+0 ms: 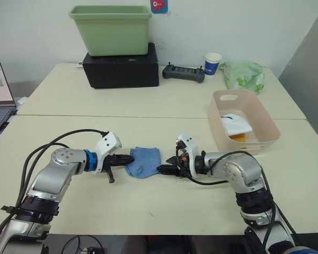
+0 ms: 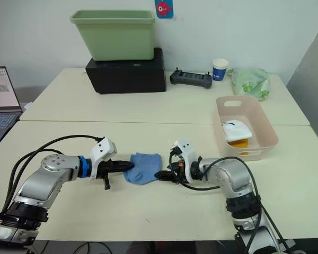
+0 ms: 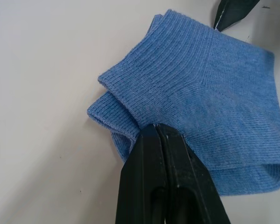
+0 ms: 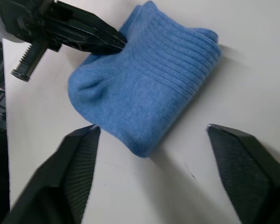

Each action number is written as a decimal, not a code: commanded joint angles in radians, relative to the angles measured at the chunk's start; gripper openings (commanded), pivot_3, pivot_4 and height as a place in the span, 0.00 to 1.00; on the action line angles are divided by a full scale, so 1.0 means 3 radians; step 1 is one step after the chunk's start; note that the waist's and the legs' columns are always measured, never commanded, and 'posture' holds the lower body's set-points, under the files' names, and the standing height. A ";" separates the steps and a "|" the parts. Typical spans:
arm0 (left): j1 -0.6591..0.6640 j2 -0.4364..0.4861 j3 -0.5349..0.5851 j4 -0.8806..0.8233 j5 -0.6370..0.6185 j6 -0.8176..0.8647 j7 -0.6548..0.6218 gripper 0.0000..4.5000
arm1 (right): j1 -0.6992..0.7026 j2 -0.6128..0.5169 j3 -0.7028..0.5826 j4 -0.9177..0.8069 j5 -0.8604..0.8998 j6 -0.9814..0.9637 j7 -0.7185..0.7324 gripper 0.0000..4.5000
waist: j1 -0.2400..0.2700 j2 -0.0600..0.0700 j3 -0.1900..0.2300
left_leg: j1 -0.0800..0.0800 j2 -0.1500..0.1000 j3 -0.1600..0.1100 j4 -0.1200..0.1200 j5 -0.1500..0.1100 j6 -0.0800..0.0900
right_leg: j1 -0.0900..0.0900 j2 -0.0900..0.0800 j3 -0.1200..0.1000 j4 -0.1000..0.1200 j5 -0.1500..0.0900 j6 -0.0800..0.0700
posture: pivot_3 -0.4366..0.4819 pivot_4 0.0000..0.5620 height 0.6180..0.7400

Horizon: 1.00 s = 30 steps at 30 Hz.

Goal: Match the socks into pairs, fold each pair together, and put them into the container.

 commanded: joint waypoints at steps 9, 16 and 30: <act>0.0194 0.0085 0.0017 -0.0012 0.0110 0.0020 0.0048 0.00 | -0.0298 0.0922 -0.0222 0.0713 0.0077 0.0067 -0.0488 0.99 | -0.0054 0.0000 -0.0001 | 0.0004 0.0003 -0.0001 -0.0003 0.0000 0.0000 | 0.0000 0.0003 0.0001 0.0005 0.0000 0.0000 | 0.48 0.27 0.92; 0.0210 0.0104 0.0056 -0.0034 0.0078 0.0033 0.0060 0.00 | -0.0400 0.1038 -0.0436 0.1091 0.0177 -0.0189 -0.0572 0.91 | -0.0062 0.0000 -0.0003 | 0.0008 0.0002 0.0000 -0.0004 0.0000 0.0000 | 0.0001 0.0002 0.0001 0.0007 0.0000 0.0000 | 0.48 0.27 0.92; 0.0081 -0.0115 0.0411 -0.0222 -0.0448 0.0222 0.0005 0.00 | 0.0011 0.0855 -0.0412 0.0440 0.0313 -0.0397 -0.0778 0.00 | -0.0044 -0.0001 -0.0002 | 0.0000 0.0001 0.0000 -0.0010 0.0000 0.0000 | -0.0005 0.0000 0.0000 0.0006 -0.0001 0.0000 | 0.48 0.27 0.92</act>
